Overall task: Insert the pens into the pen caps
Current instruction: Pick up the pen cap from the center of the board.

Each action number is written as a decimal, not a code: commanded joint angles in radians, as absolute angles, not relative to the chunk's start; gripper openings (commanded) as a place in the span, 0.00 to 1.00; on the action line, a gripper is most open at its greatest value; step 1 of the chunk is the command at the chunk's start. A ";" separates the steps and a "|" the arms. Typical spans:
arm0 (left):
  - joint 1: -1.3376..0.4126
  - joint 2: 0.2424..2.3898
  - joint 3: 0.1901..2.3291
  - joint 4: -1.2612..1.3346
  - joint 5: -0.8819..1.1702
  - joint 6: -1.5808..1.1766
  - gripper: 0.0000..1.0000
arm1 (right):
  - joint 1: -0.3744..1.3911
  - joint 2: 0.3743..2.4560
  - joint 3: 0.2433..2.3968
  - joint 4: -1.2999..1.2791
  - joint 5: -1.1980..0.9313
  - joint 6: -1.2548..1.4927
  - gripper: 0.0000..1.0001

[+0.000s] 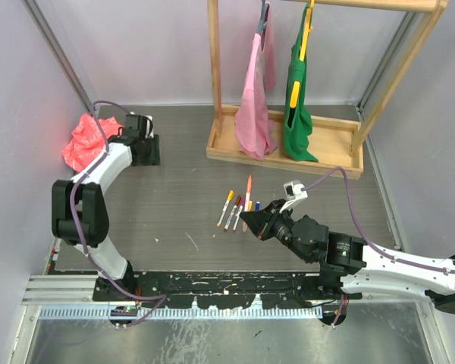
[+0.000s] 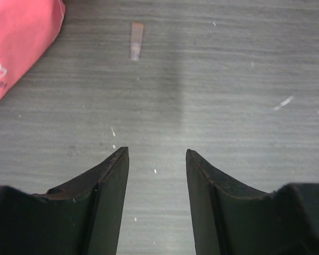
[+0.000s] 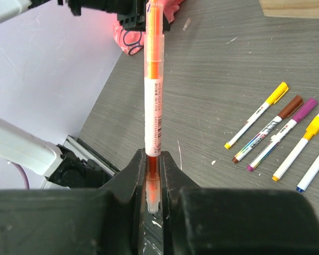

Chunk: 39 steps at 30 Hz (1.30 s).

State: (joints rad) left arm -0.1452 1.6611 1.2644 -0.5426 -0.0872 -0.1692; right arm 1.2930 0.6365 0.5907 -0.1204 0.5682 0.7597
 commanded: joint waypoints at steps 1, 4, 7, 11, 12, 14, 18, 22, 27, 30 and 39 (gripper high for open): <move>-0.105 1.755 1.368 -0.440 -0.036 -0.118 0.48 | 1.294 0.626 0.592 -0.112 0.539 0.792 0.00; -0.088 1.830 1.431 -0.434 -0.019 -0.100 0.45 | 1.294 0.625 0.591 -0.119 0.524 0.798 0.00; -0.071 1.898 1.493 -0.414 -0.018 -0.092 0.44 | 1.294 0.626 0.598 -0.128 0.508 0.809 0.00; -0.057 1.990 1.598 -0.456 -0.027 -0.079 0.42 | 1.294 0.635 0.611 -0.151 0.483 0.828 0.00; -0.056 2.009 1.617 -0.464 -0.034 -0.075 0.42 | 1.294 0.637 0.610 -0.154 0.480 0.833 0.00; -0.054 2.040 1.650 -0.476 -0.031 -0.068 0.42 | 1.294 0.637 0.604 -0.157 0.476 0.843 0.00; -0.054 2.089 1.694 -0.507 -0.038 -0.060 0.42 | 1.294 0.634 0.594 -0.157 0.475 0.845 0.00; -0.052 2.126 1.717 -0.539 -0.049 -0.052 0.42 | 1.295 0.632 0.594 -0.161 0.485 0.834 0.00; -0.046 2.160 1.737 -0.568 -0.068 -0.051 0.42 | 1.293 0.638 0.598 -0.161 0.490 0.825 0.00; -0.038 2.172 1.748 -0.577 -0.049 -0.055 0.40 | 1.295 0.646 0.604 -0.162 0.483 0.820 0.00; -0.036 2.206 1.806 -0.632 -0.008 -0.052 0.36 | 1.294 0.650 0.612 -0.163 0.469 0.823 0.00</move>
